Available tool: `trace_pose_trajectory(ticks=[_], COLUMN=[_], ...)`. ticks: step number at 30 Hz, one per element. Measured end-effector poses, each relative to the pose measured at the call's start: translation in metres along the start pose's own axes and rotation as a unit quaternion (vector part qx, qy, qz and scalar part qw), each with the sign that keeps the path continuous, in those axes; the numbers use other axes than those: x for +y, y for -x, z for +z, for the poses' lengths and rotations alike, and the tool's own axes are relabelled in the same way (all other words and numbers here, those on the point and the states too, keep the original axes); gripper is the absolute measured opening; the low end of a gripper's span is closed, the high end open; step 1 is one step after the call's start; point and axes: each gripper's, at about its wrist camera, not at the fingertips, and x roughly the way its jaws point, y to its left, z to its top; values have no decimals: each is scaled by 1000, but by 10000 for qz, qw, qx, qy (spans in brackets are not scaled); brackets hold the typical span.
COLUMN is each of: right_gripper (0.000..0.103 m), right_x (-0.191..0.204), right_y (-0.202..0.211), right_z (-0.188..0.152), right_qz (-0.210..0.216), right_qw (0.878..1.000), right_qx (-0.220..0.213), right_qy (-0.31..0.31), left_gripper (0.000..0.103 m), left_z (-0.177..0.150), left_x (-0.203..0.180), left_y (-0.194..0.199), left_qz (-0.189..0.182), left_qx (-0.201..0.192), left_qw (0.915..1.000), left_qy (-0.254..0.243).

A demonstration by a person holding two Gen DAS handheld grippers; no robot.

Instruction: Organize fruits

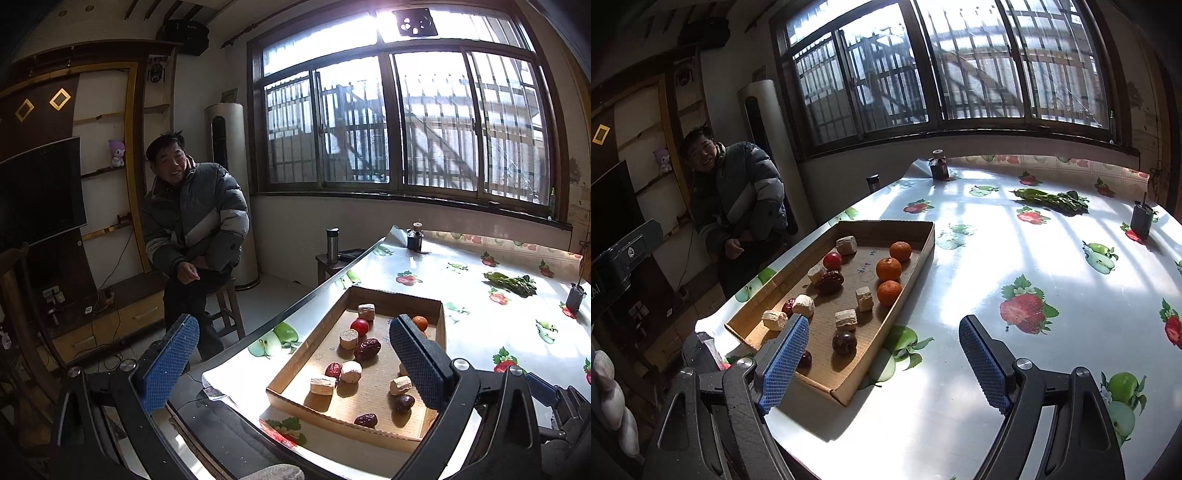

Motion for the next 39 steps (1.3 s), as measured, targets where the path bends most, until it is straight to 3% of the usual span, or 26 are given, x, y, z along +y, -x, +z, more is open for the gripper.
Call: trace_pose_trajectory(ticks=[5,10,17,39], right_gripper=[88,89,90,90], right_x=[2,9,10,37], right_y=[-5,0,-2,-21], right_z=[-5,-12,-18,-30], right_qz=[-46,-395,-845,-932], right_qw=[9998,9982,9943,9893], right_qx=[147,195,262,567], right_qy=[120,406,592,972], left_gripper=[103,103,103,103], left_z=[-7,-27,-50,-69], left_x=[-8,-29,-37,-23], left_y=[-24,-42,-58,-83], left_qz=[-399,-855,-996,-1039], left_qx=[641,1145,1456,1807], left_qw=[9971,9897,9841,9779], left_qy=[85,-34,-223,-147])
